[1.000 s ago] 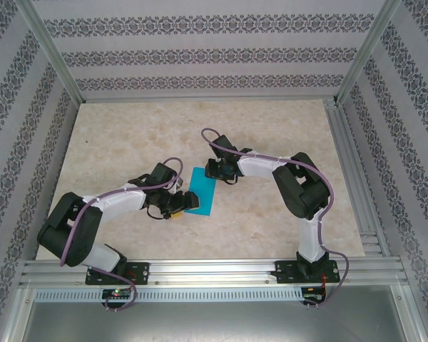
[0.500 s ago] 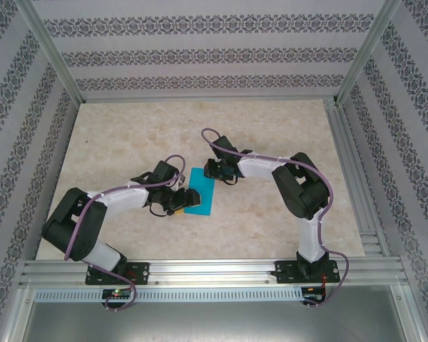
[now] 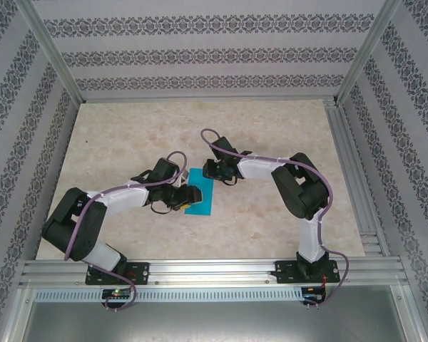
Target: Fold a paper plane with a square sheet of paper (pick it up from the middle)
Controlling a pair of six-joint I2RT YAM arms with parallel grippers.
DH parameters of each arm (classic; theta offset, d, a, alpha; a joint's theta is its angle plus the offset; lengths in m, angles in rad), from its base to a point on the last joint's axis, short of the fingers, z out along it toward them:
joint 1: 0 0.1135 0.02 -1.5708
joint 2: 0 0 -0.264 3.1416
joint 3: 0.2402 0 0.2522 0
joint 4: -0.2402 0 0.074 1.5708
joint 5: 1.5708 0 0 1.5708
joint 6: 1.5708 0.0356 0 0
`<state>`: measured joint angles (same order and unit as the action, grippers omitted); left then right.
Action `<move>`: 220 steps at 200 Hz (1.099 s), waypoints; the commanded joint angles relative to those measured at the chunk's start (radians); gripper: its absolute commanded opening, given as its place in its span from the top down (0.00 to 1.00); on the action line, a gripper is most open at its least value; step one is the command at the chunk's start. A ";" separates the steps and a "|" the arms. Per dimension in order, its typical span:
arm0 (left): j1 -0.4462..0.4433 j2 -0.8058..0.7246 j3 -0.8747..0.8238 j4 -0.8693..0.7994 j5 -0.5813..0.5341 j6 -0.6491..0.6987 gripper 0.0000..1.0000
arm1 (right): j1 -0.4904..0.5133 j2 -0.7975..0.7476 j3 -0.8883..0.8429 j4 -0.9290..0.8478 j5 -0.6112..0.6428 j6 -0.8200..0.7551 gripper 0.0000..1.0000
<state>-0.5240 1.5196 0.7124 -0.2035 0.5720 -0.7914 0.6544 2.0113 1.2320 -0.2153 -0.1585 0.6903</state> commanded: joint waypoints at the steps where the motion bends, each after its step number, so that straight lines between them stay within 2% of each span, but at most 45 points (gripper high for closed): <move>1: 0.006 -0.022 0.046 0.069 0.029 -0.012 0.45 | 0.016 0.026 -0.032 -0.046 -0.021 0.018 0.72; 73: 0.005 0.053 0.098 0.114 0.063 -0.021 0.40 | 0.014 0.029 -0.047 -0.033 -0.032 0.032 0.72; 109: 0.005 0.025 0.088 0.014 0.026 0.020 0.37 | 0.010 0.033 -0.040 -0.049 -0.028 0.030 0.72; 136: -0.002 0.009 0.043 -0.027 0.057 0.046 0.36 | 0.005 0.041 -0.034 -0.053 -0.026 0.026 0.72; 194: -0.008 -0.057 0.040 -0.030 0.078 0.047 0.45 | -0.003 0.050 -0.042 -0.049 -0.018 0.025 0.72; 220: -0.007 -0.044 0.059 0.020 0.091 0.028 0.48 | -0.002 0.052 -0.044 -0.045 -0.019 0.027 0.72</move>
<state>-0.5259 1.4845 0.7429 -0.2146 0.6292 -0.7647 0.6521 2.0117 1.2217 -0.1986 -0.1619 0.7094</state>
